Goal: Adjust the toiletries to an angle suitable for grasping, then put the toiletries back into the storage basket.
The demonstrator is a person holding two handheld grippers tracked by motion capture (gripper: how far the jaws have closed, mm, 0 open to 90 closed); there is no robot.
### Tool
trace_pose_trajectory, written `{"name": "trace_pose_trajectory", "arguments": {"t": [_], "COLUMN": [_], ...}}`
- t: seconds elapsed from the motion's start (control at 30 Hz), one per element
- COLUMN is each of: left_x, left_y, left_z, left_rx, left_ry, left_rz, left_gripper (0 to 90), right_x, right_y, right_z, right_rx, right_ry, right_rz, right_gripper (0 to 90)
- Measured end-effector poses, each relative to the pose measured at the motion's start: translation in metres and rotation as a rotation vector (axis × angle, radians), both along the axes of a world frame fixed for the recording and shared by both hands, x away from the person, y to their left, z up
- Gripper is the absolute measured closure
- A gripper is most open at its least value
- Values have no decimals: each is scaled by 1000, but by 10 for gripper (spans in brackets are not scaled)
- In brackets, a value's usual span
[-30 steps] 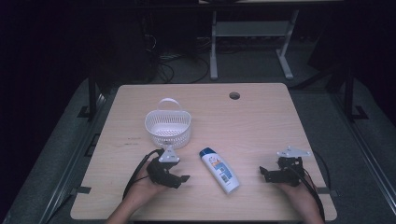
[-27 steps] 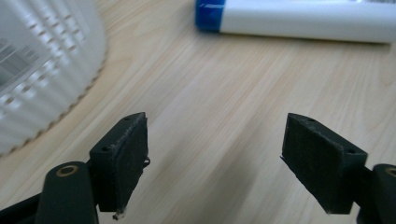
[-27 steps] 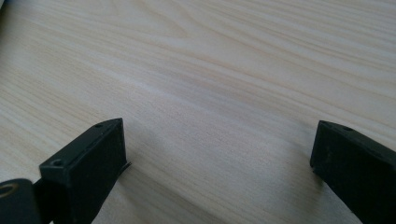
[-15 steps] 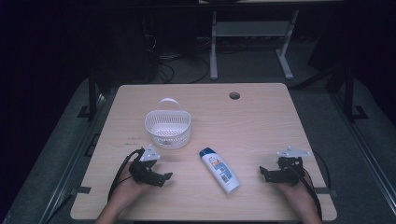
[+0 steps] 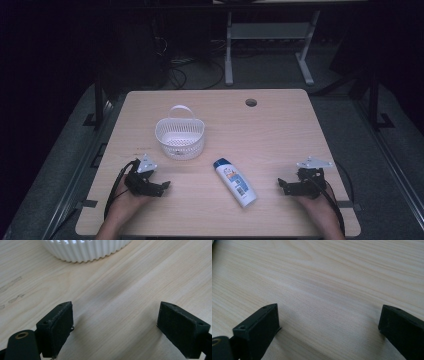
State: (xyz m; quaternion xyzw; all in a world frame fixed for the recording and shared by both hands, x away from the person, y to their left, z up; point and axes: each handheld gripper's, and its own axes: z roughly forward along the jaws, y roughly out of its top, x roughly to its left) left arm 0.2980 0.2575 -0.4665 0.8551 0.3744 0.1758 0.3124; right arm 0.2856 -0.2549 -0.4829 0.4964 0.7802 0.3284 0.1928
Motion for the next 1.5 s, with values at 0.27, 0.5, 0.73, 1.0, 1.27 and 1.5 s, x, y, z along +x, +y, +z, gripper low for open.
{"name": "trace_pose_trajectory", "arguments": {"t": [0.27, 0.5, 0.73, 1.0, 1.27, 1.5], "left_x": [0, 0, -2, -2, -1, -1], "left_y": [9, 9, 8, 8, 8, 8], "left_z": [-9, -9, -9, -9, -9, -9], "left_rx": [-99, -94, -96, -97, -97, -98], "left_ry": [-24, -22, -21, -21, -23, -23], "left_rz": [3, 0, 22, 21, 21, 21], "left_gripper": [129, 130, 131, 130, 130, 130], "right_x": [1, 2, 4, 10, 20, 27], "right_y": [0, 3, 17, 30, 53, 72], "right_z": [1, 12, 28, 34, 41, 45], "right_rx": [-4, 17, 53, 71, 69, 65], "right_ry": [9, 42, 55, 80, 88, 92], "right_rz": [3, 18, 106, 156, 202, 241], "right_gripper": [27, 28, 27, 27, 28, 28]}}
